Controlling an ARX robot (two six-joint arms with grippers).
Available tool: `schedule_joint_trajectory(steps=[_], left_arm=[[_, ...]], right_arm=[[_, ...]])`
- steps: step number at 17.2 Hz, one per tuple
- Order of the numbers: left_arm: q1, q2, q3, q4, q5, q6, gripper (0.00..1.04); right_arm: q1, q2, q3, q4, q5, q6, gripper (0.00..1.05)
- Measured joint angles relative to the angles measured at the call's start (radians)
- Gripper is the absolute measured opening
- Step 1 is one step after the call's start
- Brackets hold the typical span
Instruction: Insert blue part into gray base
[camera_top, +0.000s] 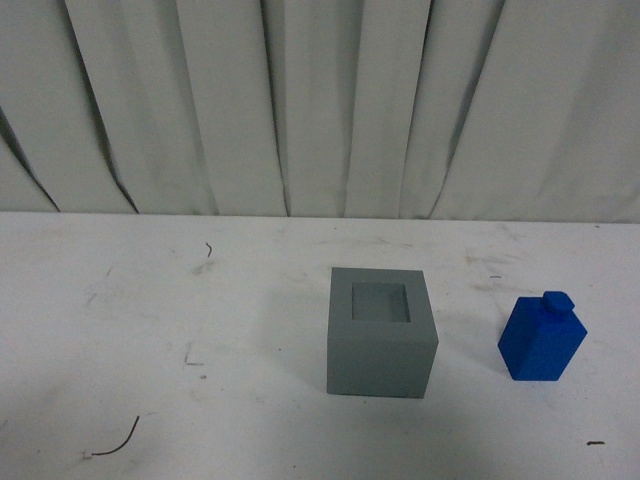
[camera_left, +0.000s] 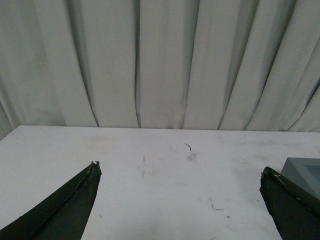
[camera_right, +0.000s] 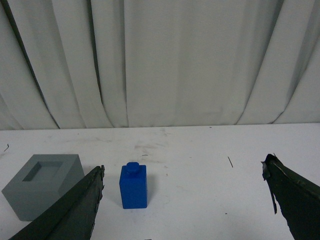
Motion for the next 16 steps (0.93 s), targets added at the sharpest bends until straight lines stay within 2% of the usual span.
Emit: schedule_joint_trajectory(steps=[6, 7, 8, 10, 13, 14, 16], left_arm=[[0.000, 0.000, 0.000, 0.000, 0.000, 0.000, 0.98], [0.000, 0.000, 0.000, 0.000, 0.000, 0.000, 0.98], [0.000, 0.000, 0.000, 0.000, 0.000, 0.000, 0.98], [0.000, 0.000, 0.000, 0.000, 0.000, 0.000, 0.98], [0.000, 0.000, 0.000, 0.000, 0.000, 0.000, 0.98], [0.000, 0.000, 0.000, 0.000, 0.000, 0.000, 0.98], [0.000, 0.000, 0.000, 0.000, 0.000, 0.000, 0.98]], right_arm=[[0.000, 0.000, 0.000, 0.000, 0.000, 0.000, 0.98], [-0.005, 0.004, 0.000, 0.011, -0.012, 0.004, 0.98], [-0.043, 0.039, 0.000, 0.075, -0.065, 0.009, 0.98], [-0.192, 0.198, 0.001, 0.254, -0.175, 0.017, 0.98], [-0.364, 0.629, 0.069, 0.703, -0.343, 0.019, 0.98], [-0.381, 0.782, 0.129, 0.848, -0.364, 0.015, 0.98], [-0.353, 1.088, 0.281, 1.076, -0.371, 0.000, 0.98]])
